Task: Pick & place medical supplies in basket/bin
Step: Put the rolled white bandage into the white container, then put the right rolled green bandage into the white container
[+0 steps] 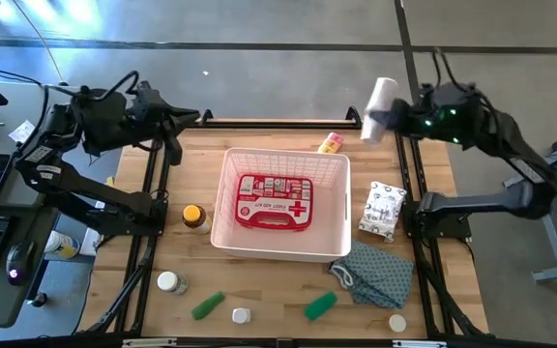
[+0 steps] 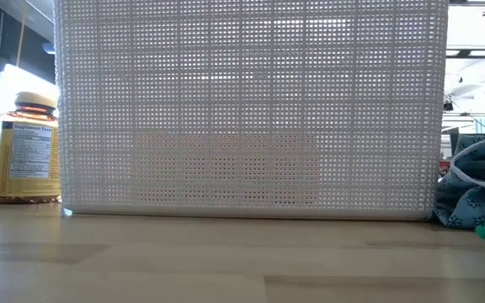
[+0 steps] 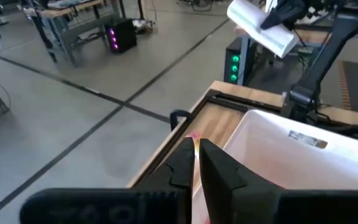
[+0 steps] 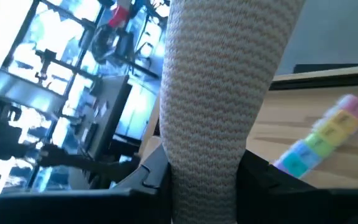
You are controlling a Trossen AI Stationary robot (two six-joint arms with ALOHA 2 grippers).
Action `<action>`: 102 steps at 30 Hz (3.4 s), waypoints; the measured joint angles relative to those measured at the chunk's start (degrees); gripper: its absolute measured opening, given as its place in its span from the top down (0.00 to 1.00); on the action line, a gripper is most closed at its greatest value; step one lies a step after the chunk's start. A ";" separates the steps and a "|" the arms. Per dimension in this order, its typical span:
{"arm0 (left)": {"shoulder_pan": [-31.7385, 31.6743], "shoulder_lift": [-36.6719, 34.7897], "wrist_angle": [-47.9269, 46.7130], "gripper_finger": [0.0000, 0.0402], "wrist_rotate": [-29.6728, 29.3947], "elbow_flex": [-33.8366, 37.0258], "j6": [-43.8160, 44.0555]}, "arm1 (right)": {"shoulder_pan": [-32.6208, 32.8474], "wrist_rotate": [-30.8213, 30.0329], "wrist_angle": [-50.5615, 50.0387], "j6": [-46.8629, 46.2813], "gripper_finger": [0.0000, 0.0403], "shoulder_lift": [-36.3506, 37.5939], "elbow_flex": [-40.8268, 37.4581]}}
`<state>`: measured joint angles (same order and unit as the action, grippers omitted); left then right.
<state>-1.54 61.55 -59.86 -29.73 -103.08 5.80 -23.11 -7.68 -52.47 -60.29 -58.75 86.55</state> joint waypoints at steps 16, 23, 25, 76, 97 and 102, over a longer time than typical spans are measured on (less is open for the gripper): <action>0.00 -2.51 -1.11 0.84 0.61 -0.95 -6.48 | 16.48 8.17 -16.07 -13.35 0.71 -31.79 22.53; 0.00 -3.42 -1.14 0.84 3.64 -0.95 -8.82 | 22.16 9.76 -29.18 -22.01 0.71 -38.47 24.93; 0.00 -3.37 -1.15 0.84 5.55 -0.95 -9.19 | 23.18 9.58 -31.60 -23.39 0.71 -39.94 24.93; 0.02 -4.64 -3.34 0.84 9.56 -0.40 -10.10 | 21.11 10.98 -30.01 -19.16 0.43 -42.53 19.28; 0.04 -1.59 -7.00 0.84 9.73 -0.38 2.39 | 21.58 6.86 -36.92 -5.39 0.61 -25.74 23.56; 0.04 -1.61 -17.93 0.84 19.43 -0.38 9.44 | 23.42 8.17 -37.22 2.81 0.60 -25.13 23.51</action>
<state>-1.50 59.94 -77.79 -10.30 -103.46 15.25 0.31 0.50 -89.68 -57.48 -83.88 110.06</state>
